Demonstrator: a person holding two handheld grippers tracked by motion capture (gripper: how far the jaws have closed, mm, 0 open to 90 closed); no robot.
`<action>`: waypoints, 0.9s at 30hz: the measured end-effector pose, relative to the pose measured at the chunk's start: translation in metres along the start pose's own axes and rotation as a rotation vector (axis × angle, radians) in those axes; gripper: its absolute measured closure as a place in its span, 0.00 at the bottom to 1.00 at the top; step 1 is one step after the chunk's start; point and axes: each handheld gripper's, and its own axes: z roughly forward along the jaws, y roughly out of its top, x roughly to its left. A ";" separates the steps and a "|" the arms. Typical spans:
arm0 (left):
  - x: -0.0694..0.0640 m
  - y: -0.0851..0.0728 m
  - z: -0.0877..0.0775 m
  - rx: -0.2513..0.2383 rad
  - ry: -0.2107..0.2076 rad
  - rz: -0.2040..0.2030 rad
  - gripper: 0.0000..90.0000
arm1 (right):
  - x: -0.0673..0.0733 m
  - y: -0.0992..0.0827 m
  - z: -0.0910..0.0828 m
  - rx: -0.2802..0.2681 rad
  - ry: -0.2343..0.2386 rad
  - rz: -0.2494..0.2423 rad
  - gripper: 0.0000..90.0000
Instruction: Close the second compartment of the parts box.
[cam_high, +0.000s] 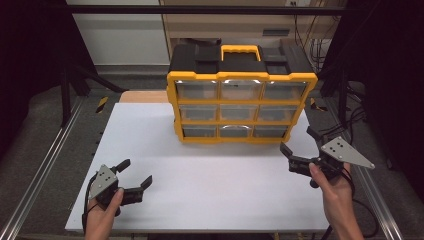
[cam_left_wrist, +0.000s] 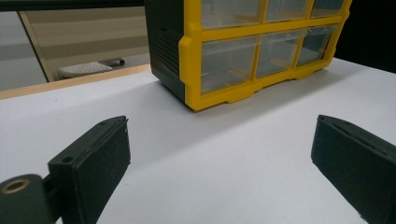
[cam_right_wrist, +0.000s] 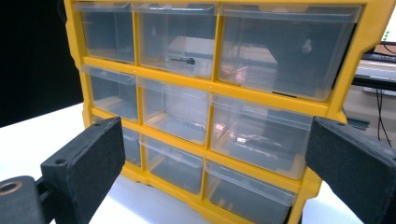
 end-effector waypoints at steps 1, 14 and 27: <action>0.000 0.000 0.000 -0.001 0.000 0.000 0.05 | 0.000 -0.001 0.000 -0.001 -0.001 -0.002 0.06; 0.000 0.000 -0.001 -0.001 0.000 0.003 0.05 | -0.001 -0.017 -0.003 0.009 -0.005 -0.003 0.06; 0.001 0.000 -0.001 -0.002 -0.002 0.004 0.05 | -0.003 -0.039 -0.006 0.038 0.006 0.001 0.06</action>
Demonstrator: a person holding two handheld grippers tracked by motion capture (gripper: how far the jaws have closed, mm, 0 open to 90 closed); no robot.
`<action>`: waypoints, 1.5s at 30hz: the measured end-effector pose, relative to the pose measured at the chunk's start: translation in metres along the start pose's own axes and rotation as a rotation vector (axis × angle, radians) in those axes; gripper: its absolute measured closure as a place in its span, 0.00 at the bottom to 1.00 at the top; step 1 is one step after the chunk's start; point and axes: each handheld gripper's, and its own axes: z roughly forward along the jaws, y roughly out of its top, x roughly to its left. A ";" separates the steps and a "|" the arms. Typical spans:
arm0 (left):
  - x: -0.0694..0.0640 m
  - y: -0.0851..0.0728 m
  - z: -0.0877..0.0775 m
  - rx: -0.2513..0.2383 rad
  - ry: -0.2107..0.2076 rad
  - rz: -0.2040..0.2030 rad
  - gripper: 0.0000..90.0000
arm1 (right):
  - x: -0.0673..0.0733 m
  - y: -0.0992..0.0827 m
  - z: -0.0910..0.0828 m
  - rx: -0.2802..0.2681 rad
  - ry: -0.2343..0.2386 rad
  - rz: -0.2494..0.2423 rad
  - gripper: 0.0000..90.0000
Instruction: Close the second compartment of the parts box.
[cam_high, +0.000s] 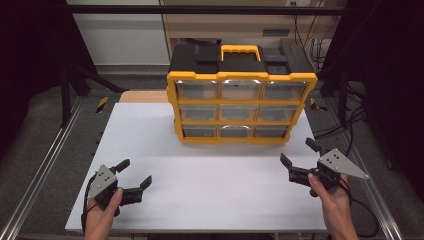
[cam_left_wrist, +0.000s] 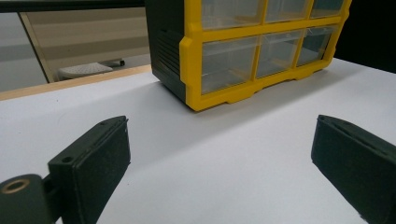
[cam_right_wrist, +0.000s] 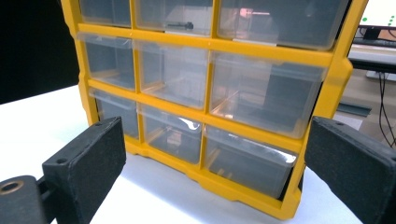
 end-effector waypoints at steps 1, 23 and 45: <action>0.000 0.000 0.000 0.000 0.000 0.000 0.05 | 0.000 -0.001 0.000 0.000 0.000 0.000 0.06; 0.000 0.000 0.000 0.001 -0.006 0.001 0.04 | 0.002 -0.026 0.001 0.030 0.019 0.007 0.06; 0.000 0.000 0.001 0.007 -0.016 0.007 0.04 | 0.012 -0.042 0.010 0.054 0.069 -0.014 0.06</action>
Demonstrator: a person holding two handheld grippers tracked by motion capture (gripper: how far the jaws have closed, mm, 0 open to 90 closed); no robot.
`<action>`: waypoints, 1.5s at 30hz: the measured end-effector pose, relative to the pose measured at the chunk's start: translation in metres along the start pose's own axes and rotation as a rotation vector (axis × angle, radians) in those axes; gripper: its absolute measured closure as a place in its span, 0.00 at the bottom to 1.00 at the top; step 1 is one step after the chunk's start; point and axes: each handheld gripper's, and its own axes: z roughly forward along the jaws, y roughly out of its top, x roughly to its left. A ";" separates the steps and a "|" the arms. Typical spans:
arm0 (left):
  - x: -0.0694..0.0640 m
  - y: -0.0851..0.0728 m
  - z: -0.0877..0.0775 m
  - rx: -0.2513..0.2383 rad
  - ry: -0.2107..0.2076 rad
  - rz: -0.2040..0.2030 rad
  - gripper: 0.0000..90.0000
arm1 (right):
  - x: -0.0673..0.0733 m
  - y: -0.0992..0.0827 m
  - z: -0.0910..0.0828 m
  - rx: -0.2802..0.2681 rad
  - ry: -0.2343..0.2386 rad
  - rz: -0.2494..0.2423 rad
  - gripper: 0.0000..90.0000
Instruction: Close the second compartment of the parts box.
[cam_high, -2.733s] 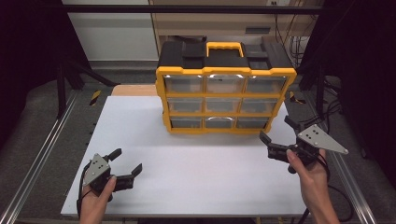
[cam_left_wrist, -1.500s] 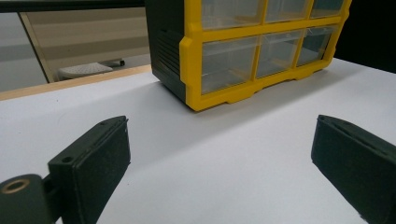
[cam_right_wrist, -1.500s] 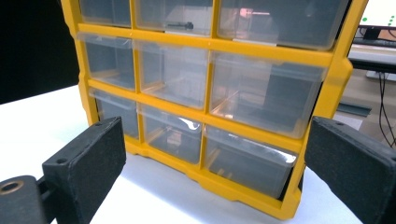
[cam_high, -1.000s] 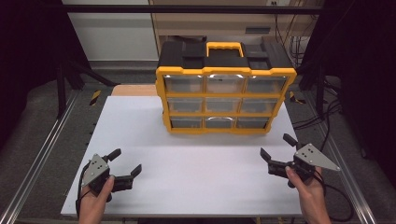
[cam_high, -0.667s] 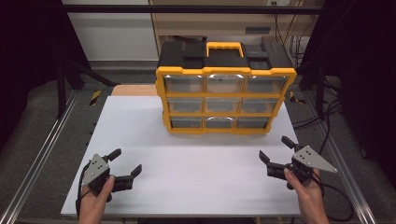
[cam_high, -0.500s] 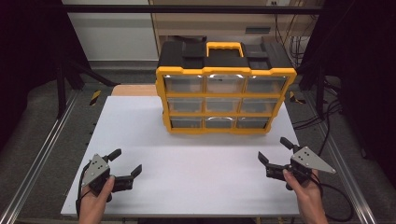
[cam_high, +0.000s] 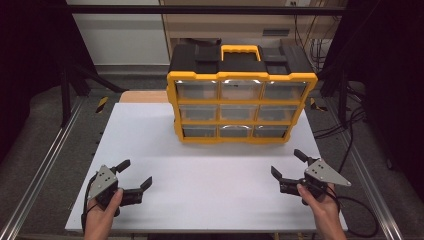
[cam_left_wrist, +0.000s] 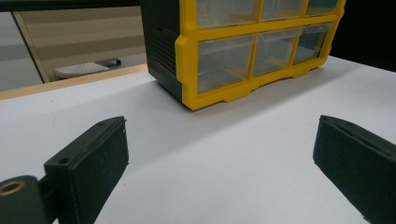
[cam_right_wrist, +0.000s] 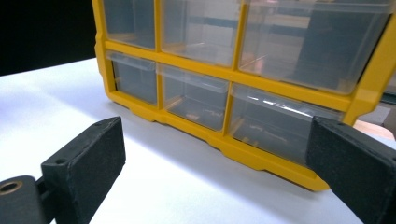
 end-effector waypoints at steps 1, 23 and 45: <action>0.000 0.000 0.000 0.000 -0.001 0.000 0.04 | 0.001 -0.001 0.001 0.001 0.002 -0.003 0.06; -0.001 0.000 0.000 -0.004 -0.008 0.008 0.04 | 0.012 -0.007 0.011 0.014 0.058 -0.015 0.06; 0.001 0.001 -0.001 -0.039 -0.031 -0.011 0.04 | 0.020 -0.010 0.025 0.021 0.097 -0.007 0.06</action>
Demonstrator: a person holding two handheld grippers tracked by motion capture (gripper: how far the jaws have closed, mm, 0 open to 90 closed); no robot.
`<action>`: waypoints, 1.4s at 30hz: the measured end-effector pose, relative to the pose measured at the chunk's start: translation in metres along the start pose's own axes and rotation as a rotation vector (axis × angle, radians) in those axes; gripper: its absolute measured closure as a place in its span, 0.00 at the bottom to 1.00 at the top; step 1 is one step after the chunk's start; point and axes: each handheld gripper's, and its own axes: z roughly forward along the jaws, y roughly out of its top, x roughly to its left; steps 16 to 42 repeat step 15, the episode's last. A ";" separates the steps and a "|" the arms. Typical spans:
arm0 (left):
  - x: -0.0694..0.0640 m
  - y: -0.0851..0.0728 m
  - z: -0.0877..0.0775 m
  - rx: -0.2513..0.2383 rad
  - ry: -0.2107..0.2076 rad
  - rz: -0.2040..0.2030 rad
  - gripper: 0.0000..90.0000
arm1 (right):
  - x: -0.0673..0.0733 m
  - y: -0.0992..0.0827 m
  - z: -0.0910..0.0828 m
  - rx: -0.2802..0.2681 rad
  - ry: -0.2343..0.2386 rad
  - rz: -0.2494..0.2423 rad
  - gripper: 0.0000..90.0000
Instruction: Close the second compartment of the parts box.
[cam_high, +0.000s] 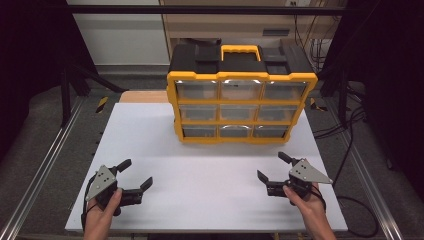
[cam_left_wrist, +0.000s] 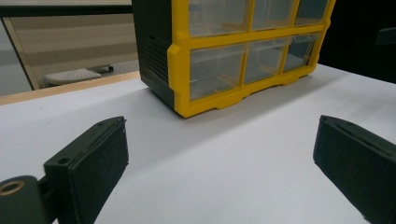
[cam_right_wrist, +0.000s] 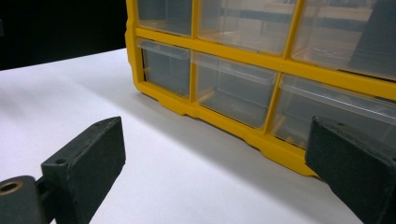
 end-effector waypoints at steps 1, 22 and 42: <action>0.000 0.000 0.000 -0.002 0.000 0.000 0.04 | 0.001 0.000 0.001 0.000 0.002 -0.001 0.06; 0.001 0.001 0.000 -0.026 -0.028 -0.007 0.04 | 0.008 -0.007 0.012 0.011 0.044 -0.001 0.06; 0.001 0.001 0.000 -0.026 -0.028 -0.007 0.04 | 0.008 -0.007 0.012 0.011 0.044 -0.001 0.06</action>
